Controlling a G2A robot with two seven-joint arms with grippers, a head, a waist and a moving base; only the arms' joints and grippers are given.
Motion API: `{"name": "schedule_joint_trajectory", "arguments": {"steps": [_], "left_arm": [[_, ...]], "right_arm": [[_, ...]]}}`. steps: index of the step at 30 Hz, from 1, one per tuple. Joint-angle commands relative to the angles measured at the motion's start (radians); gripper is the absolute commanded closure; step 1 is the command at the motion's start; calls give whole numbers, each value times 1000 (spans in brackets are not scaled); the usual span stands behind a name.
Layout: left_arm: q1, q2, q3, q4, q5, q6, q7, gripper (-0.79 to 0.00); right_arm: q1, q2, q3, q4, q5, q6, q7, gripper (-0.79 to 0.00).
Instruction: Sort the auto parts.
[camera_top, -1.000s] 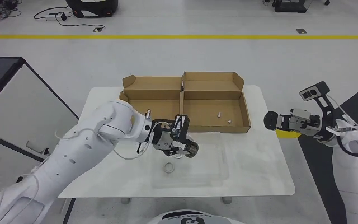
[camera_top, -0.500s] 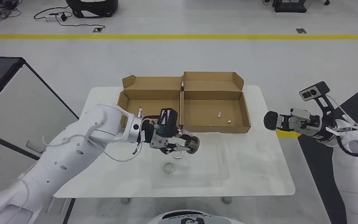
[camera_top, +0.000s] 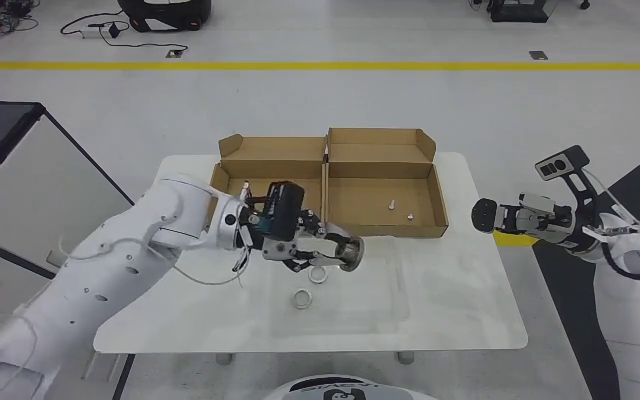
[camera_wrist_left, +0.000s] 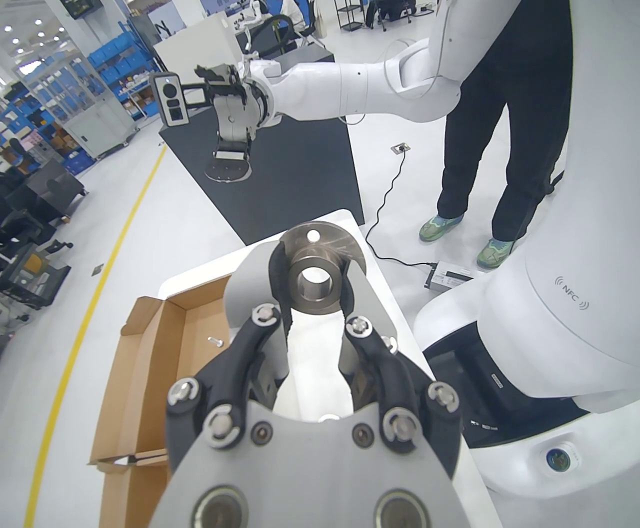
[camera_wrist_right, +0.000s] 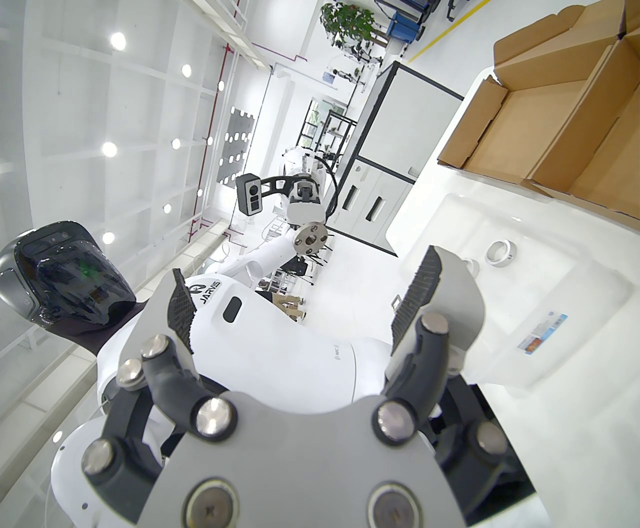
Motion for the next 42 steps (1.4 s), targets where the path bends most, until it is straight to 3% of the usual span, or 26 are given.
{"name": "schedule_joint_trajectory", "arguments": {"steps": [1, 5, 23, 27, 42], "left_arm": [[-8, 5, 5, 4, 13, 0, 33, 0], [-27, 14, 15, 12, 36, 0, 82, 0], [-27, 15, 14, 14, 37, 7, 85, 0], [1, 9, -16, 9, -23, 45, 159, 0], [101, 1, -91, 14, -81, 0, 413, 0]], "right_arm": [[0, 0, 0, 0, 0, 0, 0, -785], [0, 0, 0, 0, 0, 0, 0, -785], [0, 0, 0, 0, 0, 0, 0, -785], [0, 0, 0, 0, 0, 0, 0, -785], [0, 0, 0, 0, 0, 0, 0, -785]]}}
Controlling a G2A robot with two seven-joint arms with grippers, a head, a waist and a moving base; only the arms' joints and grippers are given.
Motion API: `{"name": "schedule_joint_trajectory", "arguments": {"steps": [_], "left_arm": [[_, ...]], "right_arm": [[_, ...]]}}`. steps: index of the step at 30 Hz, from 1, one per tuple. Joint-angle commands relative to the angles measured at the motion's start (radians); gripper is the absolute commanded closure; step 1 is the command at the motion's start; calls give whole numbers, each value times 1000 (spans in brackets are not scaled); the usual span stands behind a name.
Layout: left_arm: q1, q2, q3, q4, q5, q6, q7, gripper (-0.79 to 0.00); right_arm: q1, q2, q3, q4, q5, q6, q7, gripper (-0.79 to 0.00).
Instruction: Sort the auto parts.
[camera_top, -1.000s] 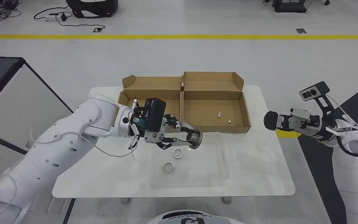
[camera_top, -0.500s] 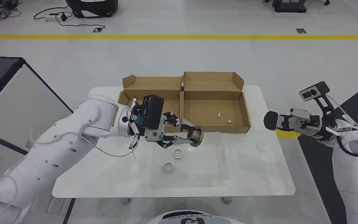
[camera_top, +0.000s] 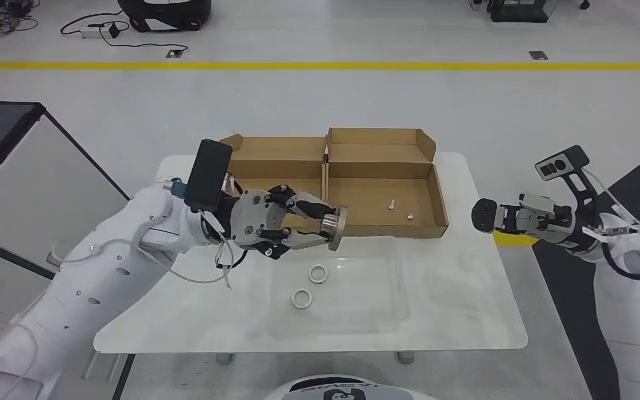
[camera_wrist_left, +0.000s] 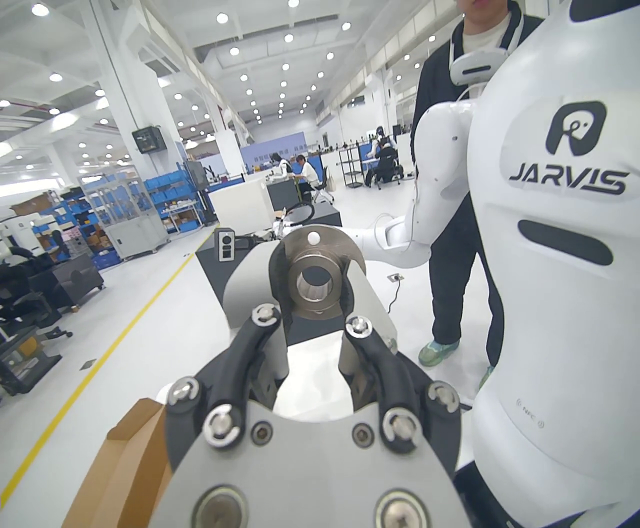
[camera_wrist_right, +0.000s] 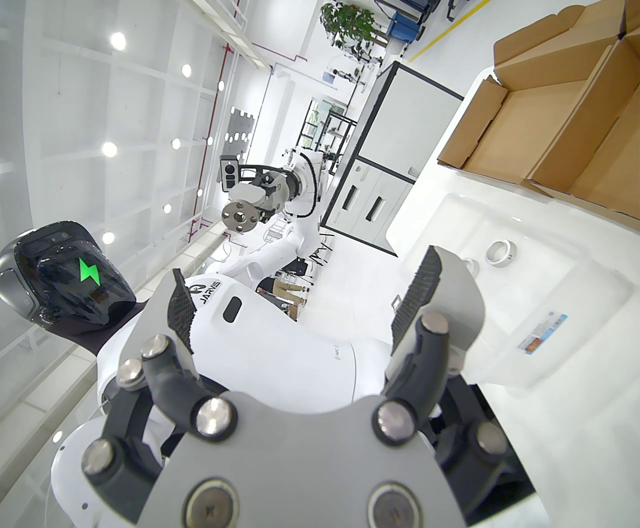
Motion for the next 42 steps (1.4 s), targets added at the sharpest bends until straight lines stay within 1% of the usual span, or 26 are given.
{"name": "schedule_joint_trajectory", "arguments": {"steps": [1, 5, 11, 15, 20, 23, 28, 37, 42], "left_arm": [[14, 1, -5, 7, 7, 0, 37, 0], [43, 6, -17, 14, 17, 0, 117, 0], [82, 20, -31, 16, 41, 0, 274, 0], [100, 34, -33, 13, 78, 0, 383, 0], [108, 56, -21, 17, 176, 0, 526, 0], [114, 63, -27, 1, 146, 0, 532, 0], [142, 71, -64, -13, 98, 0, 533, 0], [192, 71, -127, -42, 33, 0, 533, 0], [215, 72, -154, -42, 34, 0, 533, 0]], "right_arm": [[0, 0, 0, 0, 0, 0, 0, -785], [0, 0, 0, 0, 0, 0, 0, -785], [0, 0, 0, 0, 0, 0, 0, -785], [0, 0, 0, 0, 0, 0, 0, -785], [0, 0, 0, 0, 0, 0, 0, -785], [0, 0, 0, 0, 0, 0, 0, -785], [0, 0, 0, 0, 0, 0, 0, -785], [0, 0, 0, 0, 0, 0, 0, -785], [0, 0, 0, 0, 0, 0, 0, -785]]}}
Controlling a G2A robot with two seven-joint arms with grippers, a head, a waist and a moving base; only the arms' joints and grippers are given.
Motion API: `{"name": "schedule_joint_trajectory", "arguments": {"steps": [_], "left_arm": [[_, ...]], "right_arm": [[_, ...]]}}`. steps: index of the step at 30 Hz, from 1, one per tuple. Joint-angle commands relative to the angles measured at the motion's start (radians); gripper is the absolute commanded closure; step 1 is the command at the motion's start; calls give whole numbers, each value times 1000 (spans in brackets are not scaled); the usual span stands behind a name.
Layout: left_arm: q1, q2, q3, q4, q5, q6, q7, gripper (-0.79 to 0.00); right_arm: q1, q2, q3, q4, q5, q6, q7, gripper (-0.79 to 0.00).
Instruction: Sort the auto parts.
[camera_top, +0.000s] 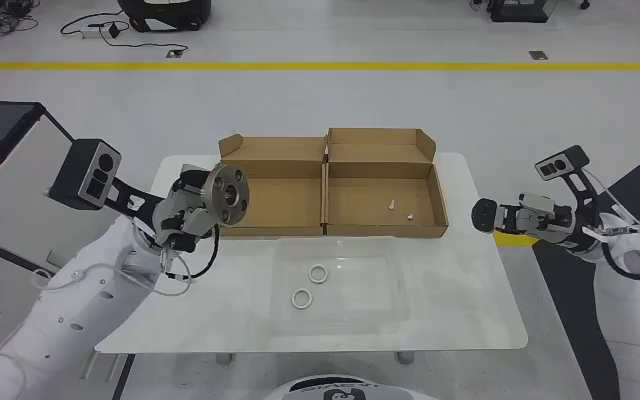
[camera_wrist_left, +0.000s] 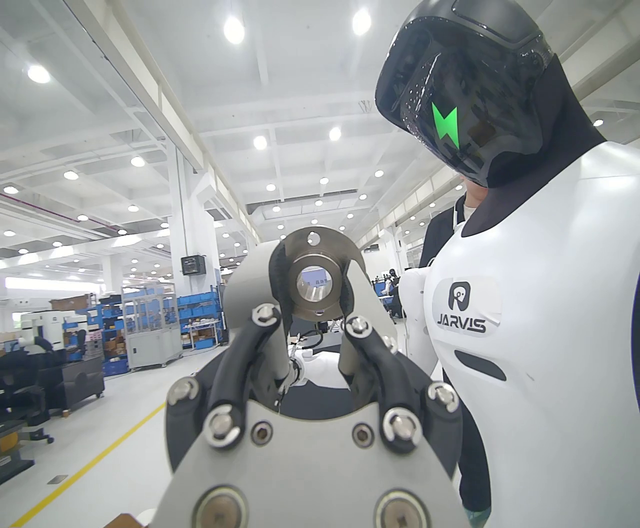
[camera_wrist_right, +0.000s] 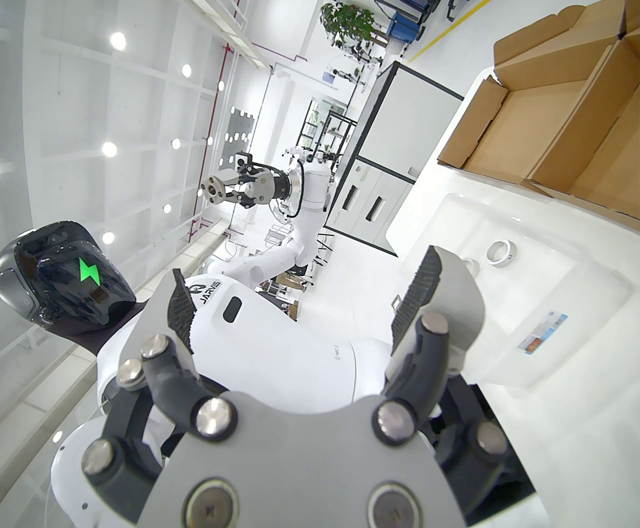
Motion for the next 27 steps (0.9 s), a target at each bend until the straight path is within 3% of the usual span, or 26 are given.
{"name": "schedule_joint_trajectory", "arguments": {"steps": [1, 17, 27], "left_arm": [[10, -1, -10, -8, -17, 0, 0, 0], [27, -5, -27, -11, -28, 4, -3, 0], [61, -23, -33, -78, -172, 0, -27, 0]], "right_arm": [[0, 0, 0, 0, 0, 0, 0, -785], [0, 0, 0, 0, 0, 0, 0, -785], [0, 0, 0, 0, 0, 0, 0, -785]]}}
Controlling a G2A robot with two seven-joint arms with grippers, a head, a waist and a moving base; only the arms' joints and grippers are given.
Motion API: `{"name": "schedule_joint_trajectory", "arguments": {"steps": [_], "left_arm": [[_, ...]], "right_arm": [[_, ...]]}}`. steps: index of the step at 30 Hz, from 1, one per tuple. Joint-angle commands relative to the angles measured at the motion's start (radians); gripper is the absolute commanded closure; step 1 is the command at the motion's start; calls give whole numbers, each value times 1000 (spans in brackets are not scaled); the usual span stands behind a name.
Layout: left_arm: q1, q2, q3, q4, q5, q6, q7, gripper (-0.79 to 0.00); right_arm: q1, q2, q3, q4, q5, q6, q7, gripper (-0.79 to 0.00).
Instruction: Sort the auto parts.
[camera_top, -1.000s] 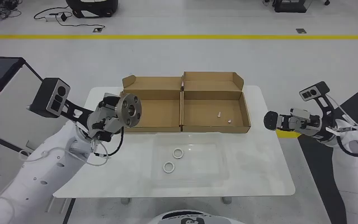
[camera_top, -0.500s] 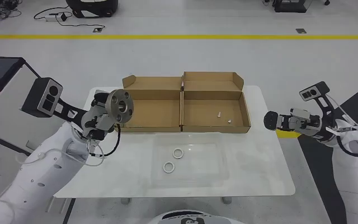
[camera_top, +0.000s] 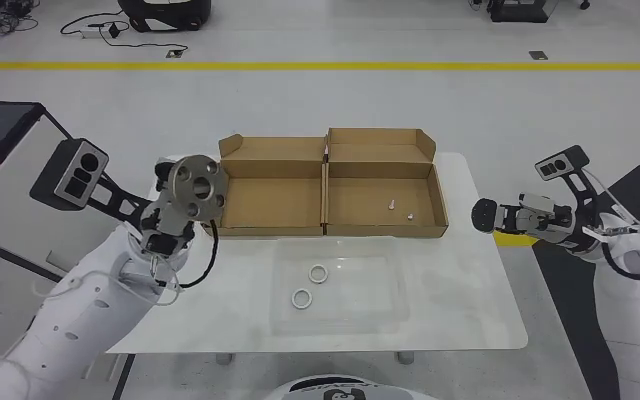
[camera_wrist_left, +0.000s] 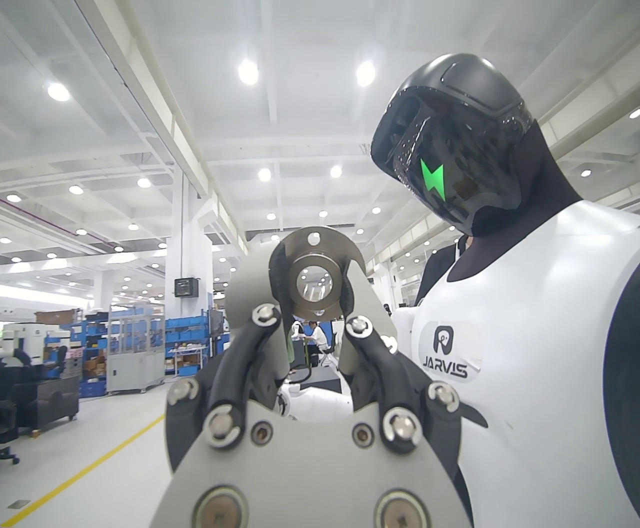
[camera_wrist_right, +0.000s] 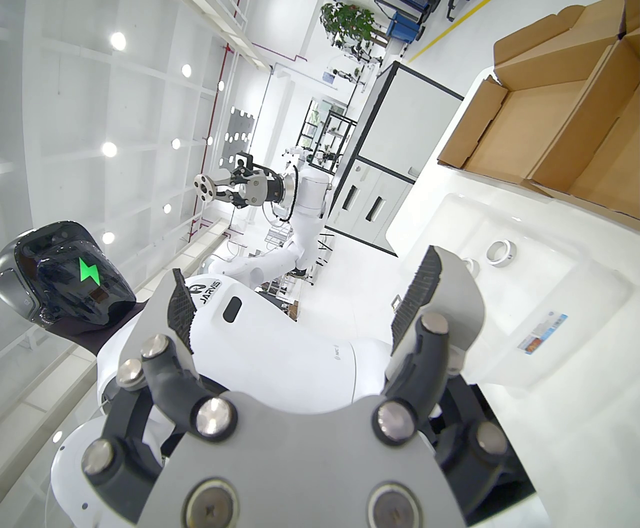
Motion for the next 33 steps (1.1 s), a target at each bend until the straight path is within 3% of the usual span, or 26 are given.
{"name": "schedule_joint_trajectory", "arguments": {"steps": [1, 25, 33], "left_arm": [[4, -2, 0, -9, -22, 0, 2, 0], [14, -29, 22, -78, -204, 0, 30, 0], [14, -28, 21, -51, -170, 0, -2, 0]], "right_arm": [[0, 0, 0, 0, 0, 0, 0, -785], [0, 0, 0, 0, 0, 0, 0, -785], [0, 0, 0, 0, 0, 0, 0, -785]]}}
